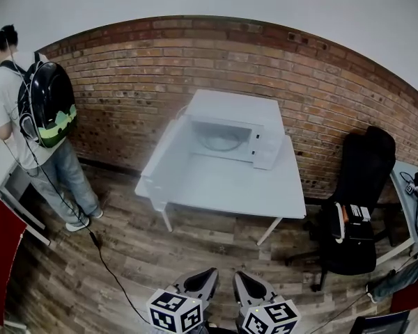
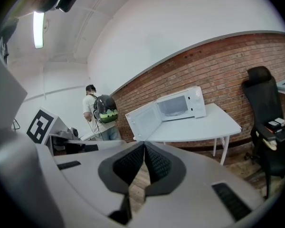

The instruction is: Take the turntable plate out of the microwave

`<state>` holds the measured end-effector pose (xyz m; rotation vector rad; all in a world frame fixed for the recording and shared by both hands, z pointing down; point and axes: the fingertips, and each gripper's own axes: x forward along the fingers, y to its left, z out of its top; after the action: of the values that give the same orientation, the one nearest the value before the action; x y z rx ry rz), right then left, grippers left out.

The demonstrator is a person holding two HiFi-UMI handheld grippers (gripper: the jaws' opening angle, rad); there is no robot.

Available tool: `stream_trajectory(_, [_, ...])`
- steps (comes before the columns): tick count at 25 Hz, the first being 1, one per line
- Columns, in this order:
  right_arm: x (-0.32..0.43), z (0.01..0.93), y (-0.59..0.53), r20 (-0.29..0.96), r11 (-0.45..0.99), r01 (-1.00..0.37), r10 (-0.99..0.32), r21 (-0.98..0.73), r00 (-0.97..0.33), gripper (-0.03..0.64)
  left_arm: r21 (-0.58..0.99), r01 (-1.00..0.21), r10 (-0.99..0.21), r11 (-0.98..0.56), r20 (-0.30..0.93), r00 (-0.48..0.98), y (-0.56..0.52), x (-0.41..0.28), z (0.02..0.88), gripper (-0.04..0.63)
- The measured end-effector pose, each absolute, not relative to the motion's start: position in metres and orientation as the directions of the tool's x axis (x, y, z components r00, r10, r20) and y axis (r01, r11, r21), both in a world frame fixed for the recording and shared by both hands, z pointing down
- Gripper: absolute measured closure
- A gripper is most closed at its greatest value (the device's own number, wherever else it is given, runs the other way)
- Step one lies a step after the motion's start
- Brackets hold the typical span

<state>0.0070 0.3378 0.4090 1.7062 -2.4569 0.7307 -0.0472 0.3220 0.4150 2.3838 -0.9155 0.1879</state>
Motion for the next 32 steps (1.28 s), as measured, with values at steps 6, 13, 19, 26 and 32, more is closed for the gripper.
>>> stream_trajectory(6, [0.006, 0.416, 0.301, 0.286, 0.282, -0.883, -0.871, -0.376, -0.400, 0.598, 0.452, -0.654, -0.570, -0.607, 0.327, 0.754, 0.281, -0.044, 0.423, 0.586])
stream_trajectory(13, [0.002, 0.412, 0.215, 0.257, 0.300, -0.888, -0.881, -0.348, -0.398, 0.597, 0.449, -0.647, -0.553, -0.616, 0.338, 0.761, 0.194, -0.047, 0.430, 0.586])
stream_trajectory(19, [-0.006, 0.409, 0.138, 0.259, 0.293, -0.899, -0.887, -0.325, -0.382, 0.598, 0.450, -0.631, -0.529, -0.632, 0.345, 0.775, 0.116, -0.051, 0.429, 0.586])
stream_trajectory(26, [-0.006, 0.409, 0.073, 0.261, 0.256, -0.916, -0.903, -0.311, -0.341, 0.598, 0.482, -0.589, -0.494, -0.649, 0.323, 0.807, 0.050, -0.052, 0.424, 0.586])
stream_trajectory(32, [0.004, 0.419, 0.038, 0.289, 0.237, -0.925, -0.901, -0.298, -0.324, 0.597, 0.423, -0.615, -0.520, -0.665, 0.329, 0.789, 0.011, -0.049, 0.425, 0.586])
